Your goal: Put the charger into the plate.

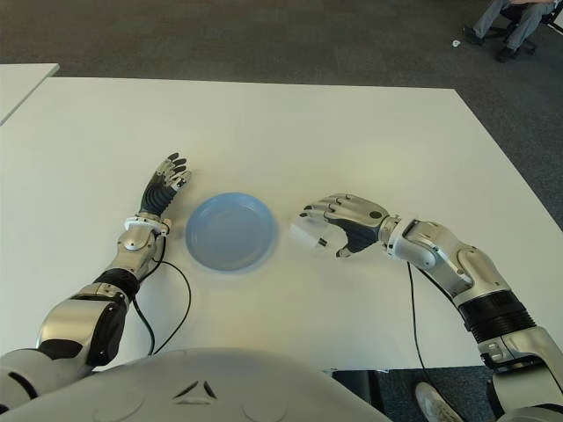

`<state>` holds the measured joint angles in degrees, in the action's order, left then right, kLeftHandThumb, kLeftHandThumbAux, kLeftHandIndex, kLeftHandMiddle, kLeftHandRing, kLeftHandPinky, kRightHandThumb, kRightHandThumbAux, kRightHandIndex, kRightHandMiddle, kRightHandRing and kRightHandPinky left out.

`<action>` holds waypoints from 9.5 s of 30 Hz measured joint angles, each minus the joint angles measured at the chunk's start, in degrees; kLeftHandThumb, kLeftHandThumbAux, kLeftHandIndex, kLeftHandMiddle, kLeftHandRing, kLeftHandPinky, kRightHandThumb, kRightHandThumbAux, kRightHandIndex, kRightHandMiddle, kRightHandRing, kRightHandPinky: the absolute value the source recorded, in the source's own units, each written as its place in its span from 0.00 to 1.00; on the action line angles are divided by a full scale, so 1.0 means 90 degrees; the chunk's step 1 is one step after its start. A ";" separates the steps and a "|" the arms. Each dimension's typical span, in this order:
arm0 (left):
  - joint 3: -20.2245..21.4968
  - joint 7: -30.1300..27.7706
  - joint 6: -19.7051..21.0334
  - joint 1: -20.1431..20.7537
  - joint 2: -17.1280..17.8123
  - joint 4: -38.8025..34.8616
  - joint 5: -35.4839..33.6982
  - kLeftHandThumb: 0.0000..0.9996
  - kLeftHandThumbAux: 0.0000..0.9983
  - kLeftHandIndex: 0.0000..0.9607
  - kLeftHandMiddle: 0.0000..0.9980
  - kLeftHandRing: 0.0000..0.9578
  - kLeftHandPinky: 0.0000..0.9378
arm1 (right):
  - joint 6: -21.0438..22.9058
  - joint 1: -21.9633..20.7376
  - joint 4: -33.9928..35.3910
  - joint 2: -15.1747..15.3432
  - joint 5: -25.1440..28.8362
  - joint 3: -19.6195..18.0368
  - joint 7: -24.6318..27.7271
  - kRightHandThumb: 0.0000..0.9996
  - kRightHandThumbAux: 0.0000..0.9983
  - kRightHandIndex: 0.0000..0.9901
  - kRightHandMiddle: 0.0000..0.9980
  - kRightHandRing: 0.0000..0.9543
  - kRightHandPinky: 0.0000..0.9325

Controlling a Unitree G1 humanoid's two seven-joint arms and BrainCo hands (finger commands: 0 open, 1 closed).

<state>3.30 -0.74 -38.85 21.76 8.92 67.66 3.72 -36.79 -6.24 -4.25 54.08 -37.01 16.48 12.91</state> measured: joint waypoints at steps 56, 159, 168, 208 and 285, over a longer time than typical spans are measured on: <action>-0.0181 -0.0004 0.0110 0.0094 0.0077 0.0012 -0.0008 0.00 0.49 0.08 0.17 0.17 0.16 | 0.3298 0.3225 0.1228 -0.3863 -0.1577 -0.0198 -0.3379 0.36 0.13 0.00 0.00 0.00 0.00; -0.0213 -0.0064 0.0163 0.0163 0.0088 0.0056 -0.0049 0.00 0.47 0.03 0.16 0.15 0.13 | -0.0755 -0.1262 -0.2446 -0.1020 -0.1325 0.0797 -0.1916 0.20 0.18 0.00 0.00 0.00 0.00; -0.0219 -0.0064 0.0163 0.0141 0.0089 0.0056 -0.0047 0.00 0.47 0.05 0.17 0.16 0.14 | -0.1002 -0.1534 -0.2731 -0.1015 -0.1388 0.0927 -0.1915 0.19 0.18 0.00 0.00 0.00 0.00; -0.0226 -0.0063 0.0032 0.0087 0.0074 0.0056 -0.0043 0.00 0.45 0.03 0.16 0.16 0.15 | -0.0092 -0.0739 -0.1631 -0.1085 -0.1096 0.0591 -0.1324 0.22 0.11 0.00 0.00 0.00 0.00; -0.0229 -0.0061 0.0032 0.0123 0.0051 0.0066 -0.0040 0.00 0.49 0.03 0.16 0.15 0.11 | 0.1782 0.1002 -0.0276 -0.1876 -0.1248 0.0152 -0.1516 0.24 0.09 0.00 0.00 0.00 0.00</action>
<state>1.24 -1.30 -38.56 22.87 9.38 68.25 3.35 -20.75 2.77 -6.73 37.20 -48.24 17.85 -0.73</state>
